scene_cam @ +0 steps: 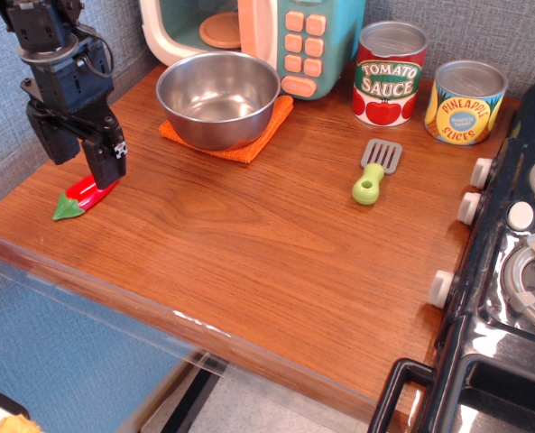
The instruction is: Move the grater and place directly to the right of pepper
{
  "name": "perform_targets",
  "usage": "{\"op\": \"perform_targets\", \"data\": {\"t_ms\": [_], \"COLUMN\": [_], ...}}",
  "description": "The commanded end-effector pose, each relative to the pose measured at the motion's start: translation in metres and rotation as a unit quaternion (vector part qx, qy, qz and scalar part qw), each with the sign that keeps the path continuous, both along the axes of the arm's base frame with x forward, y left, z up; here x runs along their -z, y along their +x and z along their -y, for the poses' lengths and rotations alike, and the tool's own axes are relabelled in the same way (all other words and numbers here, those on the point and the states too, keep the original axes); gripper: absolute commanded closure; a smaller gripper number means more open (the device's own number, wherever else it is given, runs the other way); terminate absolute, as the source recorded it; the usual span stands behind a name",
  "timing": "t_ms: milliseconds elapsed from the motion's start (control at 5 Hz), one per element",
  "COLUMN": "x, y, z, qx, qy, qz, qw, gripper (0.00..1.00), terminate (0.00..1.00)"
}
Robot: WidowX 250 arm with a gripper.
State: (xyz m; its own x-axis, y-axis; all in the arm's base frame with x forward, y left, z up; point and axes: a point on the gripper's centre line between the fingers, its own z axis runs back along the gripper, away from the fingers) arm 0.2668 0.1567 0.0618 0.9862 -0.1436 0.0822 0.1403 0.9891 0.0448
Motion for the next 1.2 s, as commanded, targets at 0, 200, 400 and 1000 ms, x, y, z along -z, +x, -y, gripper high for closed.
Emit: {"op": "perform_targets", "data": {"t_ms": [0, 200, 400, 1000], "x": [0.000, -0.001, -0.007, -0.018], "y": [0.000, 0.010, 0.025, 0.108], "z": [0.000, 0.021, 0.064, 0.181], "qx": [0.000, 0.031, 0.078, 0.024], "qy": [0.000, 0.001, 0.001, -0.087], "qz": [0.000, 0.010, 0.029, 0.111], "qw": [1.0000, 0.9995, 0.9966, 0.9898], "gripper": [0.00, 0.00, 0.00, 0.00], "terminate": [0.00, 0.00, 0.00, 0.00]}}
